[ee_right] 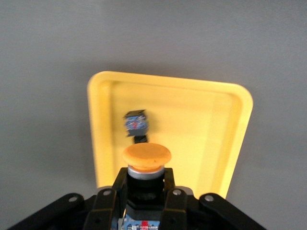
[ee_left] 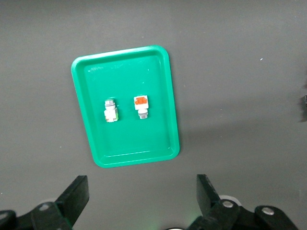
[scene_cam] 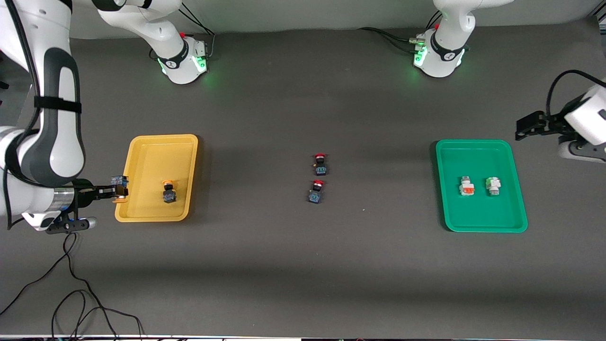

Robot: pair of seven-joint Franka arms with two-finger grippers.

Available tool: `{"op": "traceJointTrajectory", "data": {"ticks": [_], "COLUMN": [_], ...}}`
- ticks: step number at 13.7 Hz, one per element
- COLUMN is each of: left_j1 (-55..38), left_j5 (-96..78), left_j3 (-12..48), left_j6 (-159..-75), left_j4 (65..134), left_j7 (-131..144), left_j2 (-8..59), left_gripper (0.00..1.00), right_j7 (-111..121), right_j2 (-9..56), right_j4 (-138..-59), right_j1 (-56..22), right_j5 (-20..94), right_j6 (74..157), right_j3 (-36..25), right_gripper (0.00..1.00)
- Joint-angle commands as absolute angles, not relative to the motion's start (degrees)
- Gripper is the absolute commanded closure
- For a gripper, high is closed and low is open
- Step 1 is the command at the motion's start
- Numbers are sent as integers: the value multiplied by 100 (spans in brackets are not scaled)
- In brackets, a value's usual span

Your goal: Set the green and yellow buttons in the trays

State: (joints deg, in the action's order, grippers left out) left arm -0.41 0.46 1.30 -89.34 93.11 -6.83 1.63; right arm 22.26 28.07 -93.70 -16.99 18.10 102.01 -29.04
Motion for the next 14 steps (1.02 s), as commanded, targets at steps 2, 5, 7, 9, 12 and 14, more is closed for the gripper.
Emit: {"op": "traceJointTrajectory", "data": {"ticks": [2, 5, 7, 9, 12, 14], "left_j1": [-615, -598, -606, -633, -572, -554], "left_j5": [-9, -88, -79, -79, -79, -70], "left_j3": [-343, -343, -343, -316, -238, -229], "left_j6": [-8763, -8763, -8763, -8754, -8754, -8754], "left_j4": [9141, 9123, 9123, 9123, 9123, 9123], "left_j7": [-413, -413, -404, -343, -325, -325], "left_j2": [176, 176, 176, 167, 167, 158], "left_gripper": [0, 0, 0, 0, 0, 0], "right_j7": [2742, 2900, 2900, 2900, 2900, 2892], "right_j2": [2742, 2891, 2918, 3006, 3085, 3076], "right_j4": [-10641, -11187, -11425, -11452, -11487, -11487], "right_j1": [-1819, -1863, -1889, -1898, -1907, -1916], "right_j5": [1898, 1942, 1951, 1951, 2012, 2013], "right_j6": [11773, 12619, 13006, 13139, 13263, 13236], "right_j3": [-2900, -2865, -2848, -2839, -2839, -2839], "right_gripper": [100, 100, 100, 100, 100, 74]}}
